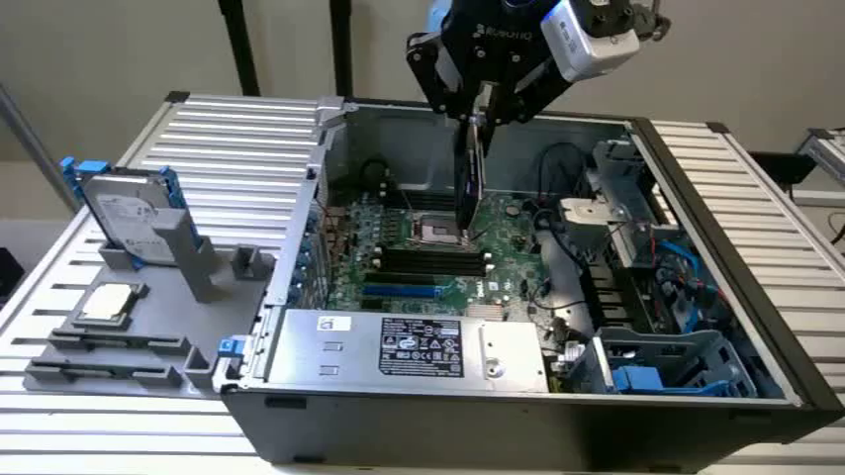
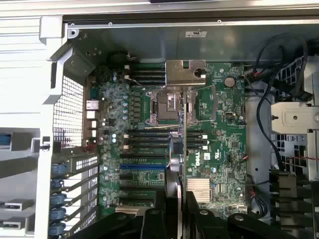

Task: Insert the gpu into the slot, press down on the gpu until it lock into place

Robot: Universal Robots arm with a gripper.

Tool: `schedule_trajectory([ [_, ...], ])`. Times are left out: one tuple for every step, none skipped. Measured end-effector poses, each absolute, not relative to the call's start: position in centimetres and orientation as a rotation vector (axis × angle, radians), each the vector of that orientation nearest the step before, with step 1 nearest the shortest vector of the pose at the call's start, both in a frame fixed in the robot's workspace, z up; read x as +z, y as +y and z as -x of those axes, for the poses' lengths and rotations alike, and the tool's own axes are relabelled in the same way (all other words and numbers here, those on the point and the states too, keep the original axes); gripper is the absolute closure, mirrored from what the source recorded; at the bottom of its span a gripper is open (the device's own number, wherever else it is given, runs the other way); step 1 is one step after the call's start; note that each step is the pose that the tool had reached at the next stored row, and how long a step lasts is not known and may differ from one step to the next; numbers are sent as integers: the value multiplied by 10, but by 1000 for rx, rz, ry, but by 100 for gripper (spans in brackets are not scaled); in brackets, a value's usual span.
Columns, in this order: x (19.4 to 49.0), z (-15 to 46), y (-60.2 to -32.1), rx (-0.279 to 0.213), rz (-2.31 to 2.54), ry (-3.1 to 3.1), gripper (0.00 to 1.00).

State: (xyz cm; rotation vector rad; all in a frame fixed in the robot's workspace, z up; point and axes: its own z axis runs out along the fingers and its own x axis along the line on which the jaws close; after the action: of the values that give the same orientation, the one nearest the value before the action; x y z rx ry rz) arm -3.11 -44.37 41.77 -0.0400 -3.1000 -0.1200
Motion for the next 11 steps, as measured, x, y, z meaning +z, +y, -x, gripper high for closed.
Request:
schedule_trajectory([
  [418,31,-444,-120,40,-3100,74],
  [418,31,-444,-120,40,-3100,74],
  [418,31,-444,-120,40,-3100,74],
  [418,31,-444,-120,40,-3100,74],
  [418,31,-444,-120,40,-3100,74],
  [418,31,-444,-120,40,-3100,74],
  [418,31,-444,-120,40,-3100,74],
  [418,31,-444,-120,40,-3100,74],
  [418,31,-444,-120,40,-3100,74],
  [418,31,-444,-120,40,-3100,74],
  [418,31,-444,-120,40,-3100,74],
])
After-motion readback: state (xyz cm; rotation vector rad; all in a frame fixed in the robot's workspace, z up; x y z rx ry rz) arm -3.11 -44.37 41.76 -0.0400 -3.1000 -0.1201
